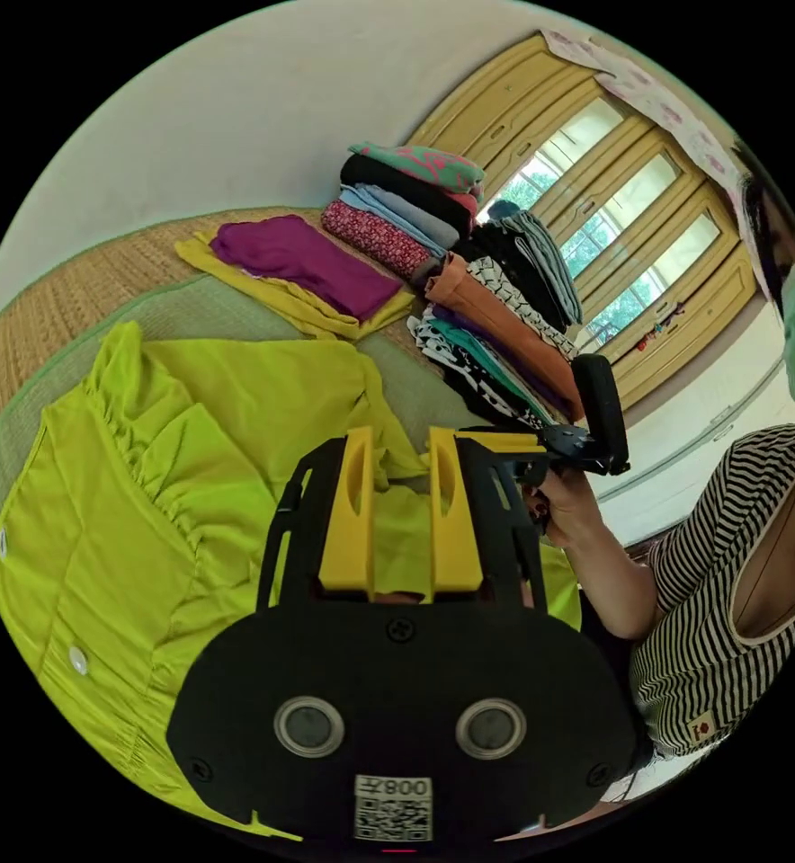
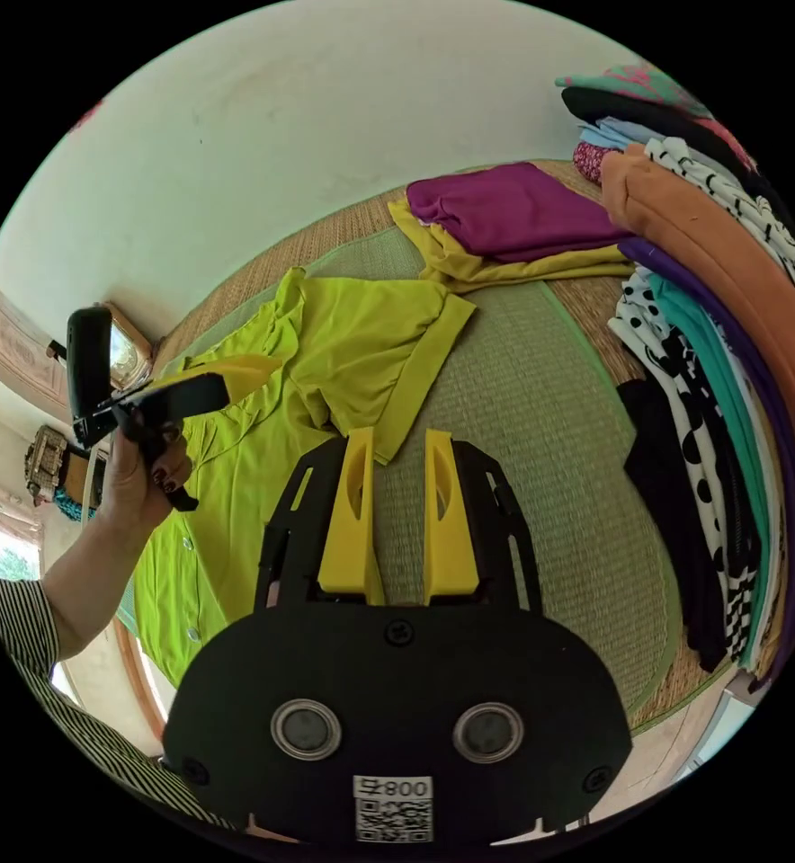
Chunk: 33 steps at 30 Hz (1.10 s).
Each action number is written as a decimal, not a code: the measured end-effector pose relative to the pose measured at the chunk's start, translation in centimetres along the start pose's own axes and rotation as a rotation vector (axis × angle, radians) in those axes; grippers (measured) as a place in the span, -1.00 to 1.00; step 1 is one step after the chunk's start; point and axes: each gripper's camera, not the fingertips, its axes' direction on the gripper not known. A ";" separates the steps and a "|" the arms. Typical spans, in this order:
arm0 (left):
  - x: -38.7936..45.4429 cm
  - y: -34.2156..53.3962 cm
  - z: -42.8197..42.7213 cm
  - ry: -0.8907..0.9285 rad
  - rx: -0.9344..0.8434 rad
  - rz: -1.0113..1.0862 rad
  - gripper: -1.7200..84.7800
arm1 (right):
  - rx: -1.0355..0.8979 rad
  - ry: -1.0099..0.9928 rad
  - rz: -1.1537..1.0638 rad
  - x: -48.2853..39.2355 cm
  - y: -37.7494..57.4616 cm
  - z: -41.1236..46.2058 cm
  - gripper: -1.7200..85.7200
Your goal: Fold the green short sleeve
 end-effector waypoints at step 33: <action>-2.0 -10.0 17.9 -0.320 -0.145 0.100 -0.94 | 0.042 0.059 -0.041 0.8 1.1 0.6 -0.94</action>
